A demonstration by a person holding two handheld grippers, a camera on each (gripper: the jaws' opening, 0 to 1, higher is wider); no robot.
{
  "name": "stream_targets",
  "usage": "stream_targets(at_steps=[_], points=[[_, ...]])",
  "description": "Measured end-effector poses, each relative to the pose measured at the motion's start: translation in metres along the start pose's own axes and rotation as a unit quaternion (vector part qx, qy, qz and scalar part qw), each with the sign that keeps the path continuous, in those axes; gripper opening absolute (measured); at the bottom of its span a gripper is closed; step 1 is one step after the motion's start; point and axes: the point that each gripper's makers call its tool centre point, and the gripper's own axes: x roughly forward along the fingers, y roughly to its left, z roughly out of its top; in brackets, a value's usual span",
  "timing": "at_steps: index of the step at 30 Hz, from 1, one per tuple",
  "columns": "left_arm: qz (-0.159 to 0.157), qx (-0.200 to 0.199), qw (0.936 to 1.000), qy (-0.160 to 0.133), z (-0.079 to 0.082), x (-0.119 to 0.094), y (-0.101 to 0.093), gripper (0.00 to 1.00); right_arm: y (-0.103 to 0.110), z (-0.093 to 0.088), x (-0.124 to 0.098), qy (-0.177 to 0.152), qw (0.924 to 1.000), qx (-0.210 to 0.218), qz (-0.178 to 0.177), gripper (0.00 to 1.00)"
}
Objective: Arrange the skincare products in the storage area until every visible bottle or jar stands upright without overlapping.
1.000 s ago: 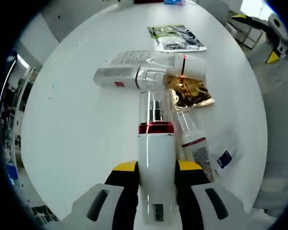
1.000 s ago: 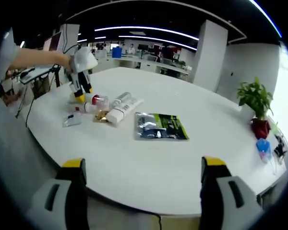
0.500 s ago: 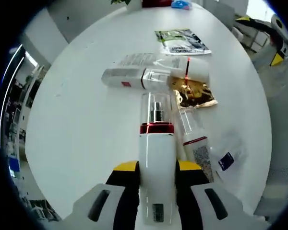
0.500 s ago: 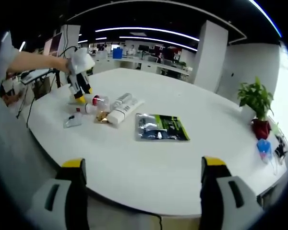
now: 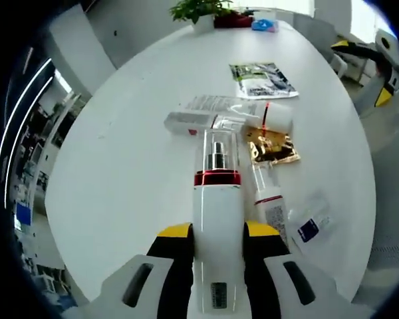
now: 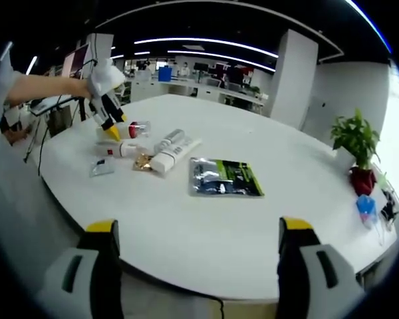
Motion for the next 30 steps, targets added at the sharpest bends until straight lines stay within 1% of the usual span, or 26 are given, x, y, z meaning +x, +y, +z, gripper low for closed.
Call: stream_targets(at_steps=[1,3,6,7,8,9,10,11,14,16,18,21,24,26,27,30], points=[[0.001,-0.004,1.0000,0.000,0.000,-0.002,0.000,0.24,0.000,0.000,0.000,0.001,1.0000,0.000,0.001,1.00],[0.004,-0.013,0.9998,-0.012,0.004,-0.006,0.002,0.24,0.001,0.000,0.000,0.002,1.0000,0.000,0.003,1.00],[0.016,-0.014,0.9995,-0.022,0.009,-0.014,0.003,0.24,0.003,0.002,0.000,-0.004,0.9999,-0.003,0.010,1.00],[0.018,-0.017,0.9993,-0.026,0.011,-0.018,0.003,0.24,0.004,0.001,0.000,0.002,0.9999,-0.006,0.015,1.00],[0.017,-0.023,0.9991,-0.031,0.013,-0.020,0.003,0.24,0.005,0.000,0.000,0.006,0.9998,-0.009,0.018,1.00],[0.011,-0.039,0.9983,-0.042,0.016,-0.022,0.001,0.24,0.004,0.000,0.000,0.006,0.9998,-0.011,0.017,1.00],[0.011,-0.051,0.9973,-0.052,0.019,-0.024,0.001,0.24,0.005,0.001,0.000,0.003,0.9997,-0.012,0.020,1.00],[0.017,-0.053,0.9966,-0.061,0.022,-0.027,0.003,0.24,0.007,0.004,0.000,-0.004,0.9995,-0.009,0.029,1.00],[0.021,-0.055,0.9952,-0.078,0.029,-0.036,0.001,0.24,0.007,0.009,-0.002,-0.015,0.9991,0.009,0.038,1.00],[0.023,-0.055,0.9942,-0.090,0.035,-0.040,-0.002,0.24,0.006,0.011,-0.002,-0.015,0.9989,0.015,0.042,1.00],[0.026,-0.055,0.9932,-0.099,0.040,-0.044,-0.005,0.24,0.004,0.017,-0.001,-0.023,0.9987,0.011,0.043,1.00],[0.018,-0.057,0.9921,-0.111,0.046,-0.047,-0.012,0.24,0.003,0.025,0.001,-0.028,0.9986,0.002,0.044,1.00],[0.016,-0.058,0.9911,-0.119,0.050,-0.050,-0.020,0.24,0.008,0.038,0.003,-0.043,0.9972,0.003,0.061,1.00],[0.017,-0.059,0.9899,-0.128,0.053,-0.052,-0.022,0.24,0.009,0.042,0.004,-0.044,0.9969,0.000,0.065,1.00],[0.016,-0.062,0.9891,-0.133,0.056,-0.054,-0.029,0.24,0.010,0.044,0.005,-0.045,0.9966,-0.002,0.068,1.00],[0.012,-0.065,0.9875,-0.143,0.061,-0.056,-0.039,0.24,0.013,0.052,0.008,-0.053,0.9947,0.013,0.087,0.99]])
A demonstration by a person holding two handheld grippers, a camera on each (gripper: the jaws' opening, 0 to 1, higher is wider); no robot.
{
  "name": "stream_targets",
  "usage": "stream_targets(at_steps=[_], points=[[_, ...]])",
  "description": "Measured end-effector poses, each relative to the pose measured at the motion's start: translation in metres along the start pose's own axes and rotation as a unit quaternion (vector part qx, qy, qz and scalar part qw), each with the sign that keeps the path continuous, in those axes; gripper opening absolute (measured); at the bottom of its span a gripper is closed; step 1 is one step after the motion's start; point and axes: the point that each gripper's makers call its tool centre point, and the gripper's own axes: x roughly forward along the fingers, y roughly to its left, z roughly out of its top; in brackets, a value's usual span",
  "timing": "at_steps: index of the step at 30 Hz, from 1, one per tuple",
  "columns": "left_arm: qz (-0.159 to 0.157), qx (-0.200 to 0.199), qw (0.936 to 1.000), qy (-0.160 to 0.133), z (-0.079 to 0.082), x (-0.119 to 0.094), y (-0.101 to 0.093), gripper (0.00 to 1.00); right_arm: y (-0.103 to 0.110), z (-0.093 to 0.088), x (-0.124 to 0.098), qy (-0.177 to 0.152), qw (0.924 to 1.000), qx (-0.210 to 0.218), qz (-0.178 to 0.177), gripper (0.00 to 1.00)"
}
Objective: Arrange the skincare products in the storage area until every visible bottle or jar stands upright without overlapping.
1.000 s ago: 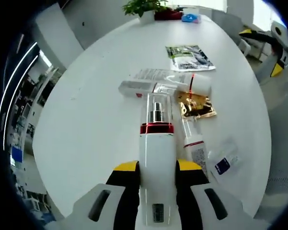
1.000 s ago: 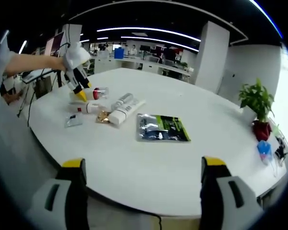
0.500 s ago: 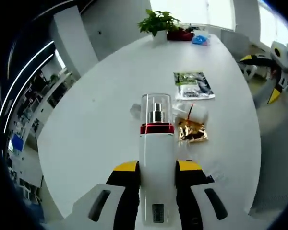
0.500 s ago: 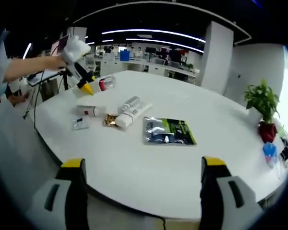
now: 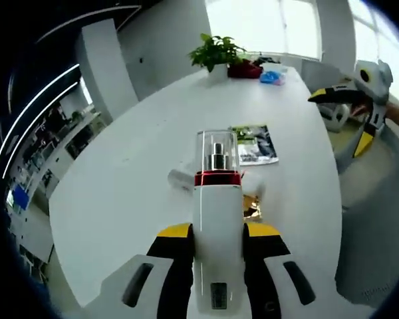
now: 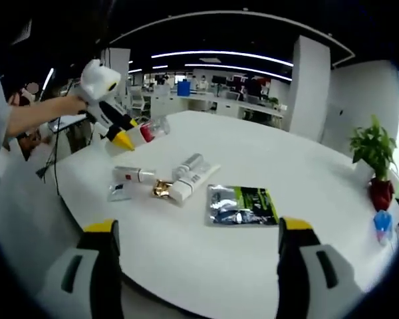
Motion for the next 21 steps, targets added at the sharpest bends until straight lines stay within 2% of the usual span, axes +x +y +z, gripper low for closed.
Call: stream_targets(at_steps=[3,6,7,10,12,16,21], points=[[-0.003,-0.002,1.0000,-0.009,0.003,-0.001,-0.008,0.24,0.005,0.012,0.004,-0.023,0.9990,0.035,0.017,0.99],[-0.008,-0.014,0.9995,-0.028,0.008,-0.001,-0.018,0.24,0.013,0.020,0.009,-0.031,0.9955,0.074,0.049,0.90],[-0.010,-0.019,0.9993,-0.032,0.010,-0.001,-0.020,0.24,0.016,0.024,0.012,-0.038,0.9937,0.086,0.060,0.90],[-0.016,-0.030,0.9985,-0.042,0.012,0.000,-0.028,0.24,0.018,0.028,0.019,-0.039,0.9923,0.092,0.073,0.96],[-0.019,-0.031,0.9983,-0.046,0.014,0.001,-0.034,0.24,0.021,0.032,0.023,-0.042,0.9911,0.095,0.083,0.93],[-0.026,-0.040,0.9973,-0.056,0.017,0.001,-0.044,0.24,0.028,0.043,0.029,-0.060,0.9817,0.137,0.118,0.91],[-0.037,-0.050,0.9958,-0.068,0.019,0.002,-0.052,0.24,0.026,0.050,0.037,-0.069,0.9797,0.141,0.125,0.85]])
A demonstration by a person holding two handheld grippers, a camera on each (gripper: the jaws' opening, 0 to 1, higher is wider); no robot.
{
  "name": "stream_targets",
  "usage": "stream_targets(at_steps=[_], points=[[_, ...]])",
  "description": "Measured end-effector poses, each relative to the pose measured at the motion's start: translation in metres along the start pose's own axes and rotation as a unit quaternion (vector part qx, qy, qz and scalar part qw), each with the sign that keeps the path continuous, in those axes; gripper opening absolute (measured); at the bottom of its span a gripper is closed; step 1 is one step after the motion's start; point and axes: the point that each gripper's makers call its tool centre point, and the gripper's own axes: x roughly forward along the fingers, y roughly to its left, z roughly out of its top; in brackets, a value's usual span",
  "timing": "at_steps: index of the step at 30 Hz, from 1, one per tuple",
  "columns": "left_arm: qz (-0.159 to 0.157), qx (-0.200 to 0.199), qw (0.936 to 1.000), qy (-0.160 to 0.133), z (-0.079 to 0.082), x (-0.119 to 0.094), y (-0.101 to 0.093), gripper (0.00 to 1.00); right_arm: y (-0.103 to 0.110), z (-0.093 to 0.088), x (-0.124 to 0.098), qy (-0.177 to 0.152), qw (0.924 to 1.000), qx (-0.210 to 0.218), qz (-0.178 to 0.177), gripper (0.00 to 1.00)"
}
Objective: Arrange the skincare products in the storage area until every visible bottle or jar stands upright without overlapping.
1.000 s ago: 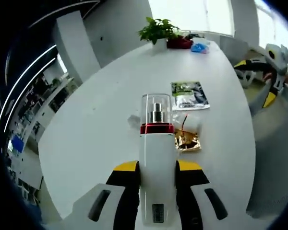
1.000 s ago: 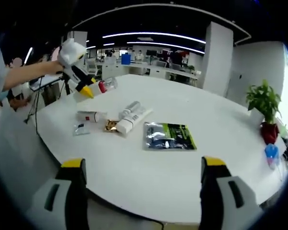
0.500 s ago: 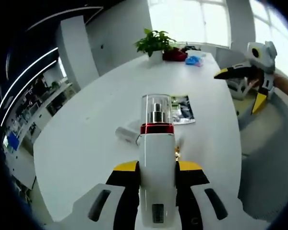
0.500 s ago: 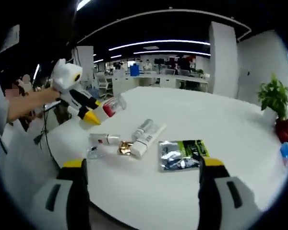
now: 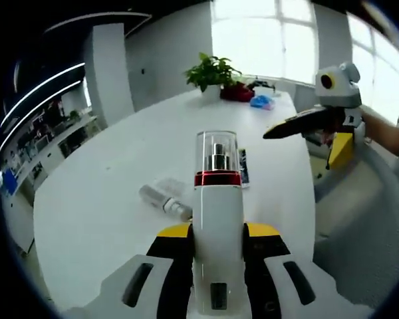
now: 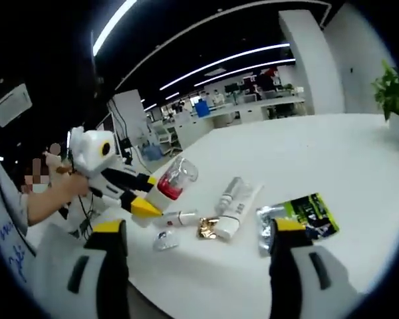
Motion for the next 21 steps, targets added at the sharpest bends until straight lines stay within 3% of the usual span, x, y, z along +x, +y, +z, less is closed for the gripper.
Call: stream_targets(at_steps=[4,11,15,21], points=[[-0.001,-0.012,0.9999,-0.008,0.001,0.002,-0.004,0.24,0.003,0.006,0.007,-0.017,0.9989,0.037,0.025,0.80],[-0.012,-0.030,0.9993,-0.019,0.000,0.006,-0.014,0.24,0.000,0.011,0.020,-0.028,0.9979,0.045,0.038,0.62],[-0.024,-0.042,0.9985,-0.025,0.001,0.008,-0.020,0.24,0.008,0.014,0.026,-0.034,0.9944,0.070,0.072,0.55],[-0.037,-0.053,0.9974,-0.034,0.003,0.011,-0.026,0.24,0.018,0.018,0.037,-0.045,0.9872,0.107,0.109,0.53]])
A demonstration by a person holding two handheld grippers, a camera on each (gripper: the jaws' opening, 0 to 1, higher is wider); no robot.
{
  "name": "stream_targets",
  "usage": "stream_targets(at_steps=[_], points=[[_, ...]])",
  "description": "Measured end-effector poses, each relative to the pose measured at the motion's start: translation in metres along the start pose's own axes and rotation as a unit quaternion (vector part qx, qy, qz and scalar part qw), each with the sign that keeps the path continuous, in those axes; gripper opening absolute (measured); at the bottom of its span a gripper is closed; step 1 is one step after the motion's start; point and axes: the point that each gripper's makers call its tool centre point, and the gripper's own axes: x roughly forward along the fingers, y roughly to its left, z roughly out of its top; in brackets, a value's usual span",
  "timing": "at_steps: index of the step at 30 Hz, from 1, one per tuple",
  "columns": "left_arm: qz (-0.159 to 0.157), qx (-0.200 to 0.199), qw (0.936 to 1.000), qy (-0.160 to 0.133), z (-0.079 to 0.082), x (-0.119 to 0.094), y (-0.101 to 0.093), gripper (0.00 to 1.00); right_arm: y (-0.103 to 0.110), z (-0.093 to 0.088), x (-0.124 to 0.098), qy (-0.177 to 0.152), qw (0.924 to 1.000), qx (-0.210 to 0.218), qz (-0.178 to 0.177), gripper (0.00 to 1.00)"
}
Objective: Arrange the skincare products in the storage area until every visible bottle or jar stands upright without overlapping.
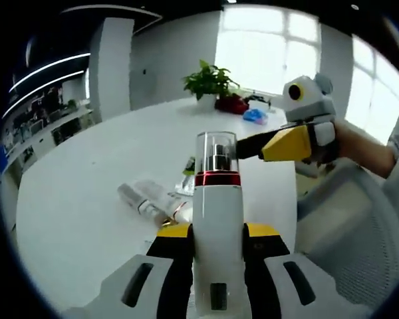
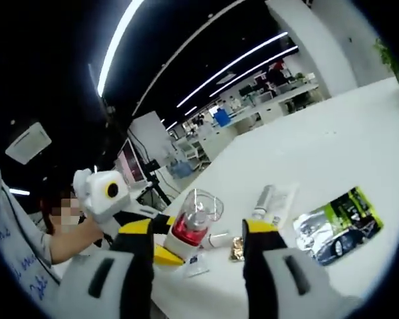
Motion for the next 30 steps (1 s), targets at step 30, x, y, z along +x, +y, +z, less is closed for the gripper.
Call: stream_targets(at_steps=[30], points=[[-0.068,-0.045,0.9967,-0.003,0.002,0.025,-0.019,0.25,0.000,0.007,0.002,-0.040,0.9952,0.079,0.042,0.31]])
